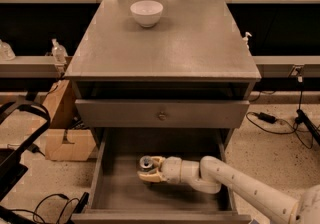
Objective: Place redbull can into middle drawer
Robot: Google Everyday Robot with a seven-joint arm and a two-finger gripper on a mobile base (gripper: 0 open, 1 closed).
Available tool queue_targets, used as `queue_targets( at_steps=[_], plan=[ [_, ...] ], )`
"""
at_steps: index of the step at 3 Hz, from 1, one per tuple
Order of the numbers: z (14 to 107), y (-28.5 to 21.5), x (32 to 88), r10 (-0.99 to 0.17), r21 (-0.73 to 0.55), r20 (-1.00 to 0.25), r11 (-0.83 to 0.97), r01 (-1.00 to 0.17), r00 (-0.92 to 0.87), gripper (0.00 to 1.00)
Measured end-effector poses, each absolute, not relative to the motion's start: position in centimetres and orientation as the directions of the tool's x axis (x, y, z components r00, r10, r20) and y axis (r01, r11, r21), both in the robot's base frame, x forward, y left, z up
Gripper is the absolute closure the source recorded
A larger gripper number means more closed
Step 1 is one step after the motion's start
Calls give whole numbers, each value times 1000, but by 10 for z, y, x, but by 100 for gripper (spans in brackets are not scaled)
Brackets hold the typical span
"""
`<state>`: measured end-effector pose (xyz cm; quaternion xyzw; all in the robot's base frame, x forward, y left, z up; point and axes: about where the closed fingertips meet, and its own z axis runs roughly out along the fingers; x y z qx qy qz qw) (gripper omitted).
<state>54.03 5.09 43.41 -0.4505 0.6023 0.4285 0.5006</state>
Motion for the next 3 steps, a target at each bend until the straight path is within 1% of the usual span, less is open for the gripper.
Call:
queue_targets(
  at_steps=[1, 3],
  plan=[
    [434, 53, 540, -112, 66, -989, 223, -972, -93, 81],
    [435, 58, 539, -109, 68, -990, 217, -974, -93, 35]
  ],
)
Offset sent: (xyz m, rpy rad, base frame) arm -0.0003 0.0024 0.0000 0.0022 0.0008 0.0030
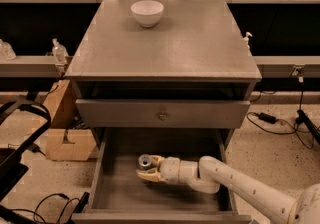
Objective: Place redbull can into middle drawer
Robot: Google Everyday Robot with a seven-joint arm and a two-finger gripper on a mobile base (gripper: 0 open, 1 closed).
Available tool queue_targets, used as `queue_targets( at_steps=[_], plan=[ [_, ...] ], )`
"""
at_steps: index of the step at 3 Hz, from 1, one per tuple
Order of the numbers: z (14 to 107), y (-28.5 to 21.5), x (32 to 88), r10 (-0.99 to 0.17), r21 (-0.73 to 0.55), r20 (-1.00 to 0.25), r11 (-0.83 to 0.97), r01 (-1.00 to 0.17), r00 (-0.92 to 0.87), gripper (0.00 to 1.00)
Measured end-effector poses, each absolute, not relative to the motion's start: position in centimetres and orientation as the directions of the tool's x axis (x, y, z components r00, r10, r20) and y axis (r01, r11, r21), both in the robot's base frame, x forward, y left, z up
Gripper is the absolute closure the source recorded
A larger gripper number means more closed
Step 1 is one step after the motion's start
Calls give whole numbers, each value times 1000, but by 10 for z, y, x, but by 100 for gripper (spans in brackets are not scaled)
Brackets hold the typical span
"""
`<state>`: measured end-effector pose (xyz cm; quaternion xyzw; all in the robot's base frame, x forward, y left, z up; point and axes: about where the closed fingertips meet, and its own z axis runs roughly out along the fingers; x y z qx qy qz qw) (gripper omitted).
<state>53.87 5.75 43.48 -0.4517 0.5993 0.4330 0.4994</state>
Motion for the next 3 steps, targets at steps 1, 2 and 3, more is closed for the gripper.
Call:
queue_targets(
  at_steps=[1, 2, 3],
  plan=[
    [435, 60, 538, -108, 69, -990, 213, -975, -93, 11],
    [435, 61, 538, -106, 69, -990, 211, -975, -93, 0],
    [435, 61, 538, -106, 69, -990, 211, -975, -93, 0]
  ],
)
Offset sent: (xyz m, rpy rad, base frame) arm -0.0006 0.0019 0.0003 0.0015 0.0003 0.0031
